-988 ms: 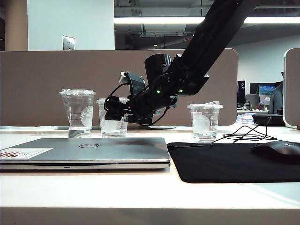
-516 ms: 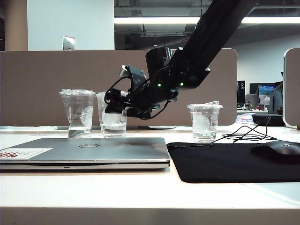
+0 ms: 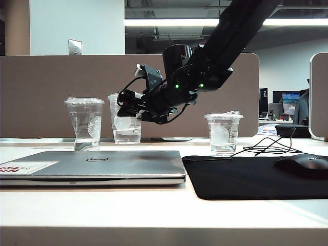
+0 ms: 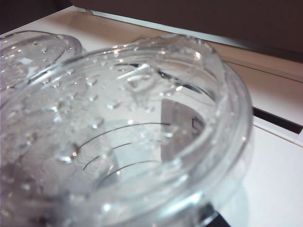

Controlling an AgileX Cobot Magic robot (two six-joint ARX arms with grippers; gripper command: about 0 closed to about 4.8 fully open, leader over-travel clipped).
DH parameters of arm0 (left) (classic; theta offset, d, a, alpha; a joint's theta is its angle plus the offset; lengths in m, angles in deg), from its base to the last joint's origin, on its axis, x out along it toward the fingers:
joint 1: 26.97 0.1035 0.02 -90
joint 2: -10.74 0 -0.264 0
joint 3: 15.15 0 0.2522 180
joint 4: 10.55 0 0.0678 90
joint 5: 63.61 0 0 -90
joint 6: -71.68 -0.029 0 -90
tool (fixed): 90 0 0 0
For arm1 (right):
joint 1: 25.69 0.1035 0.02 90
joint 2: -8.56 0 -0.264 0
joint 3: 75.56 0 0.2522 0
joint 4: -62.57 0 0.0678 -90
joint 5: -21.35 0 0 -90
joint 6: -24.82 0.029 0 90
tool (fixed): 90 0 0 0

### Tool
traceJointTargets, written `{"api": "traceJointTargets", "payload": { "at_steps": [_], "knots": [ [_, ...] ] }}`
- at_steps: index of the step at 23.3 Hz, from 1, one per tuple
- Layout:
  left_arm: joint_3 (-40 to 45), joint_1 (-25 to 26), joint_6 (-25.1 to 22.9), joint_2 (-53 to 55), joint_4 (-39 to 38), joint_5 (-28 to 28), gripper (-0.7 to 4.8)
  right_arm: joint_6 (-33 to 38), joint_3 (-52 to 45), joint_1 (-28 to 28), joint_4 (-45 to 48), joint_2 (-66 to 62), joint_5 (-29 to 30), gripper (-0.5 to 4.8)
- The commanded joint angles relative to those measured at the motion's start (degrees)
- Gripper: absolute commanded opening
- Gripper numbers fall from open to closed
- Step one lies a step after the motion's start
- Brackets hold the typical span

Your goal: Pick up the coffee cup on the middle and place it on the right side of the laptop.

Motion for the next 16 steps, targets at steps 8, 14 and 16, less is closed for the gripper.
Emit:
{"api": "traceJointTargets", "payload": {
  "at_steps": [8,14,16],
  "knots": [
    [0.11,0.04,-0.24,0.02,0.35,-0.11,-0.05,0.17,-11.45,-0.48,9.70,6.19,1.14,3.22],
    [0.11,0.07,-0.24,0.04,0.37,-0.11,-0.05,2.73,-23.89,-1.51,18.95,12.07,0.98,3.22],
    [0.11,0.07,-0.24,0.04,0.35,-0.09,-0.05,2.73,-25.77,-1.79,19.10,13.11,1.01,3.22]
  ]
}}
